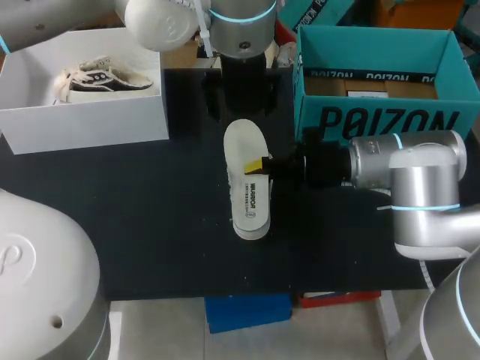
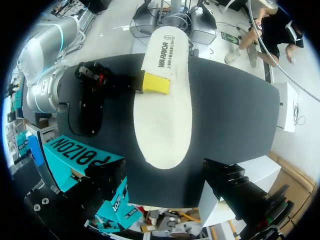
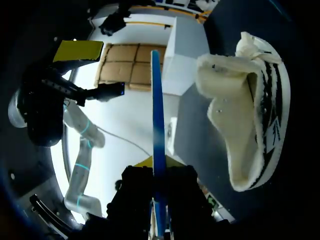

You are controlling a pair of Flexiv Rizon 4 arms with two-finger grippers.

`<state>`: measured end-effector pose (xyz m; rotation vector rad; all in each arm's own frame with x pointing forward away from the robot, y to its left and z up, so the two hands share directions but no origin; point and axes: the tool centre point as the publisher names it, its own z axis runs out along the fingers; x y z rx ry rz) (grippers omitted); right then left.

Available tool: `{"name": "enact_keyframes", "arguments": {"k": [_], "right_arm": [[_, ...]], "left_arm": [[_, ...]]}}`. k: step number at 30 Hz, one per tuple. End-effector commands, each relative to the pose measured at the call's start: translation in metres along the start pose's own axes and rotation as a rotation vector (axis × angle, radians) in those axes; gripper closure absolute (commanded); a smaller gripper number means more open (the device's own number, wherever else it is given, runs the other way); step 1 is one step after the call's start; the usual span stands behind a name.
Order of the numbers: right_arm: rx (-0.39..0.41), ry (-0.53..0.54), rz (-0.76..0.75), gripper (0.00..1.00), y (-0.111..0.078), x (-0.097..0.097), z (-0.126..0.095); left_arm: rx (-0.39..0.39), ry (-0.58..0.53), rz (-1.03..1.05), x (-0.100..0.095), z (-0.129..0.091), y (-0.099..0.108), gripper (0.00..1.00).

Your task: Take the shoe out of the shoebox, open the shoe tongue, remove and reinsert the insole, then place the shoe into the shoebox

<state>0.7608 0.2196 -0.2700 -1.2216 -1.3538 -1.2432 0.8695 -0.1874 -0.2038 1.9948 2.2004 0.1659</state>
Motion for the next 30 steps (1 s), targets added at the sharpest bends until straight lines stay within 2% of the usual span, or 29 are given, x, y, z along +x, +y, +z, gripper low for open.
{"name": "enact_keyframes", "arguments": {"k": [1, 6, 11, 19, 24, 30], "right_arm": [[-0.003, -0.002, 0.001, 1.0, -0.001, 0.0, 0.001], [-0.003, -0.002, 0.001, 1.0, -0.001, 0.0, 0.001], [-0.003, -0.002, 0.001, 1.0, -0.001, 0.0, 0.001], [-0.003, -0.002, 0.001, 1.0, -0.001, 0.0, 0.001], [-0.003, -0.002, 0.001, 1.0, -0.001, 0.0, 0.001], [-0.003, -0.002, 0.001, 1.0, -0.001, 0.0, 0.001]], "left_arm": [[0.006, 0.0, 0.004, -0.004, 0.005, 0.006, 0.0], [0.004, -0.002, 0.003, -0.001, 0.003, 0.001, 0.0], [0.002, 0.005, 0.006, 0.003, -0.005, -0.018, 0.0], [-0.016, 0.014, 0.004, 0.013, -0.021, -0.063, 0.0], [-0.018, 0.022, 0.001, 0.02, -0.026, -0.103, 0.0], [-0.015, 0.02, -0.007, 0.03, -0.03, -0.142, 0.0]]}}
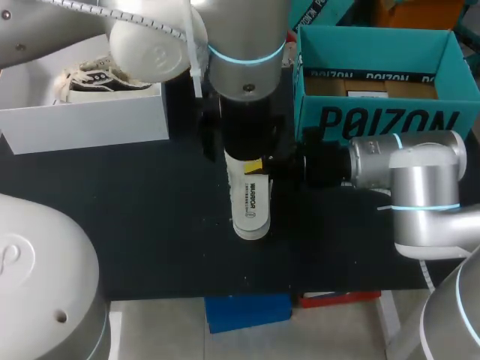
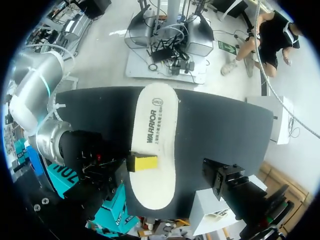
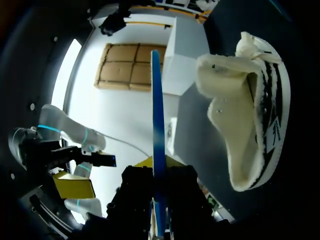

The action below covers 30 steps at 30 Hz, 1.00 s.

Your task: Take the shoe out of the shoebox, open the shoe tongue, remove and reinsert the insole, then place the shoe into the shoebox

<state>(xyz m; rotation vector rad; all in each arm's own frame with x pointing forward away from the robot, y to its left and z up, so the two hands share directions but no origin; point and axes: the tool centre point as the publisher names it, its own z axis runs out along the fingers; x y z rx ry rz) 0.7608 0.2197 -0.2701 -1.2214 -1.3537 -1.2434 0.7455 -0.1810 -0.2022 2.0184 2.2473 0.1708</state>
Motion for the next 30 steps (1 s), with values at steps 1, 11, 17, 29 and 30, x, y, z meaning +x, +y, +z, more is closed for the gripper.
{"name": "enact_keyframes", "arguments": {"k": [1, 11, 17, 29, 30], "right_arm": [[-0.003, -0.002, 0.001, 1.0, -0.001, 0.0, 0.001], [-0.003, -0.002, 0.001, 1.0, -0.001, 0.0, 0.001], [-0.003, -0.002, 0.001, 1.0, -0.001, 0.0, 0.001], [-0.003, -0.002, 0.001, 1.0, -0.001, 0.0, 0.001], [-0.003, -0.002, 0.001, 1.0, -0.001, 0.0, 0.001]], "left_arm": [[-0.046, -0.03, 0.003, 0.014, -0.002, -0.027, 0.0], [0.036, -0.325, 0.069, 0.037, -0.005, -0.053, 0.0], [0.017, -0.357, 0.108, 0.043, -0.004, -0.057, 0.0], [0.017, -0.357, 0.108, 0.043, -0.004, -0.057, 0.0], [0.017, -0.357, 0.108, 0.043, -0.004, -0.057, 0.0]]}}
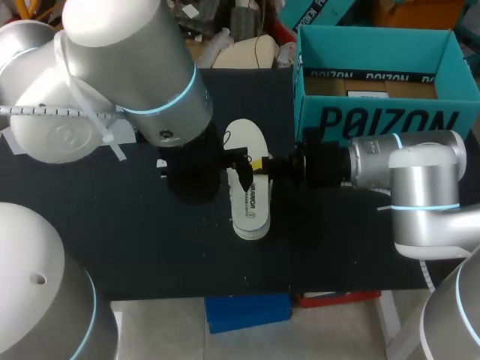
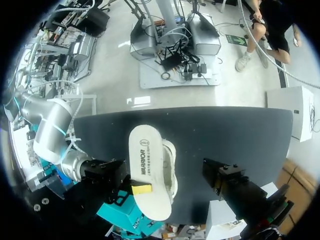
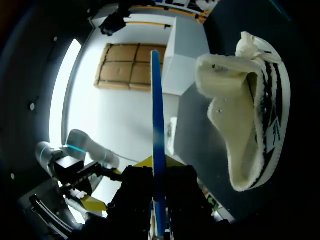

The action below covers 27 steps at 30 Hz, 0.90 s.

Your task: Take the shoe out of the shoebox, open the shoe tongue, remove and reinsert the insole, then place the shoe into the shoebox

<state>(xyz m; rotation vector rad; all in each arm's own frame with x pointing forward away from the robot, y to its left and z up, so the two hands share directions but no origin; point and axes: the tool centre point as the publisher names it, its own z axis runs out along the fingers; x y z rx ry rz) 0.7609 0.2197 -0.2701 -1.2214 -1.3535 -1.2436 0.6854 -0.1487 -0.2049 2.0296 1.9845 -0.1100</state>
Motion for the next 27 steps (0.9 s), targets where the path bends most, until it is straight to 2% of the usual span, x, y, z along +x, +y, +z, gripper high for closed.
{"name": "enact_keyframes", "arguments": {"k": [1, 9, 13, 19, 23, 24, 27], "right_arm": [[-0.002, -0.002, 0.001, 1.0, -0.001, 0.0, 0.001], [-0.002, -0.002, 0.001, 1.0, -0.001, 0.0, 0.001], [-0.002, -0.002, 0.001, 1.0, -0.001, 0.0, 0.001], [-0.002, -0.002, 0.001, 1.0, -0.001, 0.0, 0.001], [-0.002, -0.002, 0.001, 1.0, -0.001, 0.0, 0.001], [-0.002, -0.002, 0.001, 1.0, -0.001, 0.0, 0.001], [-0.002, -0.002, 0.001, 1.0, -0.001, 0.0, 0.001]], "left_arm": [[-0.004, -0.084, 0.003, 0.005, 0.001, -0.001, 0.0], [-0.004, -0.084, 0.003, 0.005, 0.001, -0.001, 0.0], [-0.047, -0.364, -0.022, 0.018, -0.005, -0.004, 0.0], [-0.107, -0.567, -0.049, 0.045, 0.003, -0.006, 0.0], [-0.159, -0.576, -0.025, 0.06, 0.017, -0.01, 0.0], [-0.135, -0.561, -0.019, 0.063, 0.023, -0.009, 0.0], [-0.135, -0.561, -0.019, 0.063, 0.023, -0.009, 0.0]]}}
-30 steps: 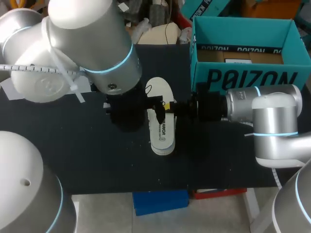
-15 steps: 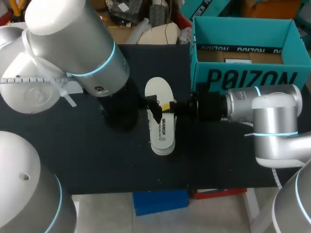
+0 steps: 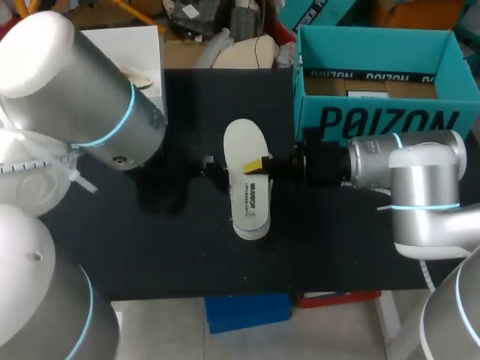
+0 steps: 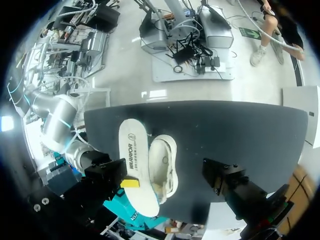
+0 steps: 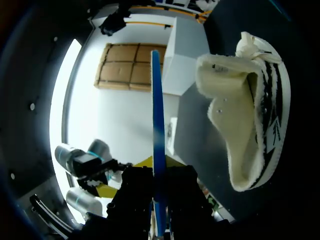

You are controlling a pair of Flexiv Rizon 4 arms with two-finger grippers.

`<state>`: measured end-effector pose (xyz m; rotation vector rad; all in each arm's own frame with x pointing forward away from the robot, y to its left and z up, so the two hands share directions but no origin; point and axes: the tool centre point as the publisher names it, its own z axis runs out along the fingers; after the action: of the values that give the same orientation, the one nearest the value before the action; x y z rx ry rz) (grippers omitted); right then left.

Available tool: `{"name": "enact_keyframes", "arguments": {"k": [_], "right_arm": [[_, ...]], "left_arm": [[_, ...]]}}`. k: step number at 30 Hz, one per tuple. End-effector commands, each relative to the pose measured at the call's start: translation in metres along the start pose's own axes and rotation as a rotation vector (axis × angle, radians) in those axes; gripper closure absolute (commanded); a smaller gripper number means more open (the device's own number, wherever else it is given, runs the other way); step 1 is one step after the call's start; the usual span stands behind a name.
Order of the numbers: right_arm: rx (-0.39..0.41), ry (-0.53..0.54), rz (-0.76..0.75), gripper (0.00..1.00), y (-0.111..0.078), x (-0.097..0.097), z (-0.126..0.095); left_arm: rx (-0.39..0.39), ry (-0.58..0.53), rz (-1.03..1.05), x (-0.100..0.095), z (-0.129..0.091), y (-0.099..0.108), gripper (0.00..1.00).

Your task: Take the shoe out of the shoebox, open the shoe tongue, remove and reinsert the insole, then place the shoe into the shoebox

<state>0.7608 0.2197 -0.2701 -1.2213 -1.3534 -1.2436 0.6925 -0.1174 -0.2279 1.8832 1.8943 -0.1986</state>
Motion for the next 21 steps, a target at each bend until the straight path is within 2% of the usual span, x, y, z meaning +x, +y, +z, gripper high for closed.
{"name": "enact_keyframes", "arguments": {"k": [1, 13, 14, 16, 21], "right_arm": [[-0.002, -0.002, 0.001, 1.0, -0.001, 0.0, 0.001], [-0.002, -0.002, 0.001, 1.0, -0.001, 0.0, 0.001], [-0.002, -0.002, 0.001, 1.0, -0.001, 0.0, 0.001], [-0.002, -0.002, 0.001, 1.0, -0.001, 0.0, 0.001], [-0.002, -0.002, 0.001, 1.0, -0.001, 0.0, 0.001]], "left_arm": [[-0.057, -0.401, 0.002, 0.028, 0.003, -0.011, 0.0], [-0.057, -0.401, 0.002, 0.028, 0.003, -0.011, 0.0], [-0.071, -0.47, 0.014, 0.029, 0.001, -0.016, 0.0], [-0.046, -0.595, -0.006, 0.033, 0.0, -0.021, 0.0], [-0.028, -0.777, -0.033, 0.049, 0.005, -0.023, 0.0]]}}
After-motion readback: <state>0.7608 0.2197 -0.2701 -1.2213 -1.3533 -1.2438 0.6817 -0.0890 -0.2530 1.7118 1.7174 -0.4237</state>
